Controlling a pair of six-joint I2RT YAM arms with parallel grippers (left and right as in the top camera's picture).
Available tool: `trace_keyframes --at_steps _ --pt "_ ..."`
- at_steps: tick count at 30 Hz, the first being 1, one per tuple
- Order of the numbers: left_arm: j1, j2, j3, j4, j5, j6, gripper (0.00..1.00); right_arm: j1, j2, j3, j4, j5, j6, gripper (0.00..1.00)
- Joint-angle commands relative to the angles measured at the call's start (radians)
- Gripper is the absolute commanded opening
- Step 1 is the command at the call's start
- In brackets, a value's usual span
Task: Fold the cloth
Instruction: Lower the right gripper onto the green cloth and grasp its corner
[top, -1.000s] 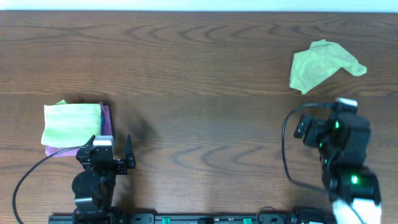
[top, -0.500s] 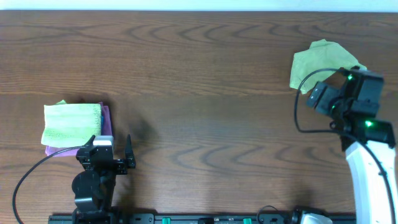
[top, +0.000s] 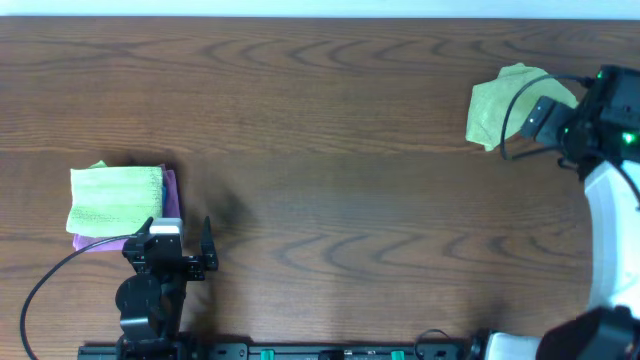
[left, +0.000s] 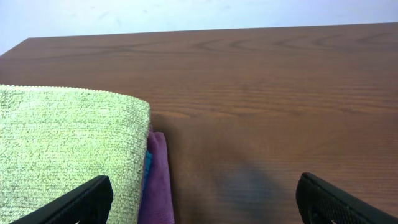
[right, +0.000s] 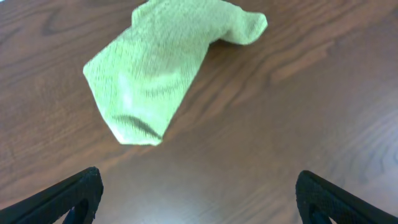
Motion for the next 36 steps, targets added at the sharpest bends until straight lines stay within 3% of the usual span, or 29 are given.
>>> trace_keyframes --at_steps 1,16,36 --pt "-0.003 -0.006 -0.021 -0.011 -0.014 0.018 0.95 -0.013 0.054 0.073 -0.011 -0.019 -0.021 0.99" --pt "-0.003 -0.006 -0.021 -0.011 -0.014 0.018 0.95 -0.017 0.418 0.402 -0.082 -0.107 -0.086 0.99" --pt "-0.003 -0.006 -0.021 -0.011 -0.014 0.018 0.95 -0.004 0.429 0.402 -0.029 -0.062 -0.085 0.99"
